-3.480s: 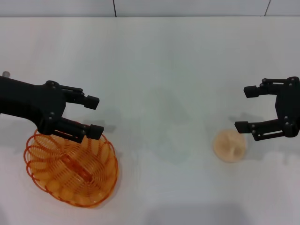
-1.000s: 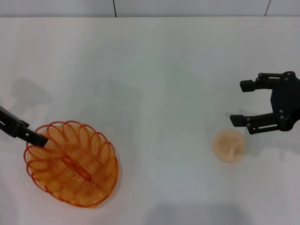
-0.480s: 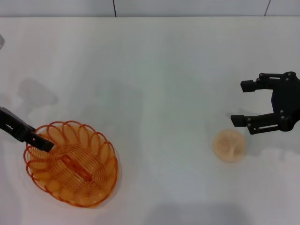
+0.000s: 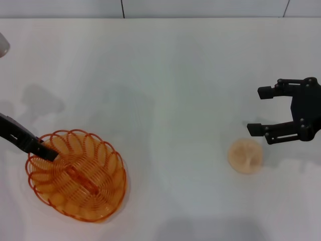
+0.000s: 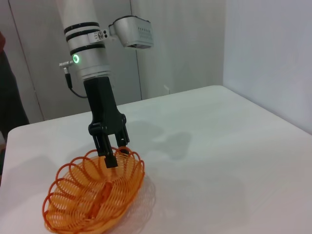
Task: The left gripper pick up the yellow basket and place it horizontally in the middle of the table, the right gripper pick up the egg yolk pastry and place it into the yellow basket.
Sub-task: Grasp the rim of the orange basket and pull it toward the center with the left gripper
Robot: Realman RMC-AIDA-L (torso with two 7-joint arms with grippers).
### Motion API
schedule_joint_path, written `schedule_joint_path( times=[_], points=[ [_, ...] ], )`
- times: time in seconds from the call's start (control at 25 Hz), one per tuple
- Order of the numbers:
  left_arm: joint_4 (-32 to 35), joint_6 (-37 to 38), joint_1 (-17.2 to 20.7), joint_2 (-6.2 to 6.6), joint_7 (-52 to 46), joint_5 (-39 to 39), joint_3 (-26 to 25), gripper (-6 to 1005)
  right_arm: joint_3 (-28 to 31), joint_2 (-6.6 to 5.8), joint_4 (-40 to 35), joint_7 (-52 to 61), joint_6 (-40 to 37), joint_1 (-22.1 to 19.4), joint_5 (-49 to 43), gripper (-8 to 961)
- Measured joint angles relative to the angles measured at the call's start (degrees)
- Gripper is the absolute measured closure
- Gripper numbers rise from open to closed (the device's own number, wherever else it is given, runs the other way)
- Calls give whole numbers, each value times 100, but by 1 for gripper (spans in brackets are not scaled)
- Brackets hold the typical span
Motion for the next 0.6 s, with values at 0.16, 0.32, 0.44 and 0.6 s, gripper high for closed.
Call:
schedule_joint_path(
  times=[0.16,0.32,0.44,0.6],
  points=[
    [-5,-8,0,-7,-4,-20,6,456,15,0,-1,-1,-21,-19,21,83],
    [-5,-38,14,-36,0,-23,9,626,17,0,-4,-1,-32,-22,23,83],
    [-6,-60,21,-68,18,-18,21,670,17,0,-11,-3,-39,-21,24,83],
    [-5,-87,40,-68,26,-16,17,671,16,0,-24,-1,-42,-20,24,84]
  ],
)
